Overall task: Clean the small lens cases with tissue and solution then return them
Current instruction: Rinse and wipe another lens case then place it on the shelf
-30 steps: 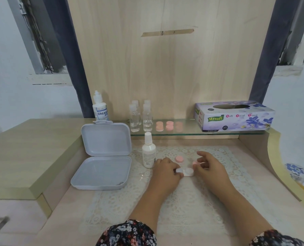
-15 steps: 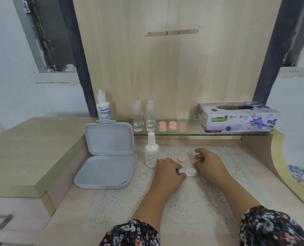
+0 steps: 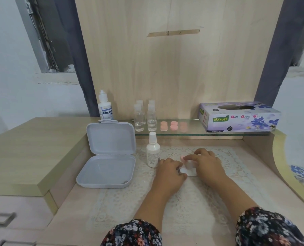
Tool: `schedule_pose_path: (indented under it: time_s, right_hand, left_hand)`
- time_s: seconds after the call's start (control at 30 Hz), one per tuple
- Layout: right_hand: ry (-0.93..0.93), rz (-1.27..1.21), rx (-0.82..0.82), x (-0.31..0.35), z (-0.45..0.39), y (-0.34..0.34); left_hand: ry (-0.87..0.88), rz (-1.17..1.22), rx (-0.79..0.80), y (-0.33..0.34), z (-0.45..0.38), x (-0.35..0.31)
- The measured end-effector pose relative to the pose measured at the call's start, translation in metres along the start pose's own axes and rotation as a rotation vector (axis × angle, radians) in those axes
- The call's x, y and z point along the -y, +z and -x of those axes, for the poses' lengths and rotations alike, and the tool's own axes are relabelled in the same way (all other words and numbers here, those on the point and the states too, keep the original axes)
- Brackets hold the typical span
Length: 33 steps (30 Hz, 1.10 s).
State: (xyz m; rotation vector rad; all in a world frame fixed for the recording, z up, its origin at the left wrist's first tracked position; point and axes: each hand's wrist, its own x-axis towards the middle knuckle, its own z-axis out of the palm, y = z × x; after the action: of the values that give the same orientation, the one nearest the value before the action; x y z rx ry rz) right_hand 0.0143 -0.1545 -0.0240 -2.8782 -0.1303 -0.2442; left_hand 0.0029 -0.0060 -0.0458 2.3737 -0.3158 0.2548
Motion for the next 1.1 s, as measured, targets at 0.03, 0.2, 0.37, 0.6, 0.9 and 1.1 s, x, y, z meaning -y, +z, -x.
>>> schedule_pose_path:
  time_s: [0.03, 0.2, 0.37, 0.6, 0.9, 1.1]
  right_hand:
    - [0.008, -0.019, -0.004, -0.001, 0.000, 0.000]
    - [0.111, -0.364, -0.095, -0.006, 0.007, 0.001]
    - [0.270, -0.728, -0.218, -0.003, 0.026, 0.002]
    - [0.296, -0.739, -0.257, 0.001, 0.034, -0.007]
    - [0.287, -0.695, -0.195, 0.012, 0.031, -0.010]
    - [0.232, -0.671, -0.128, 0.035, 0.030, -0.007]
  left_hand:
    - [-0.002, 0.006, 0.000, 0.000, 0.000, 0.001]
    - [0.005, 0.031, -0.012, 0.001, 0.000, 0.002]
    - [0.009, 0.044, -0.020, 0.001, 0.001, 0.001]
    - [-0.071, 0.212, -0.039, -0.005, 0.003, -0.006]
    - [-0.101, 0.181, -0.050, -0.029, 0.013, -0.013]
    - [-0.161, 0.269, -0.125, -0.053, 0.030, 0.000]
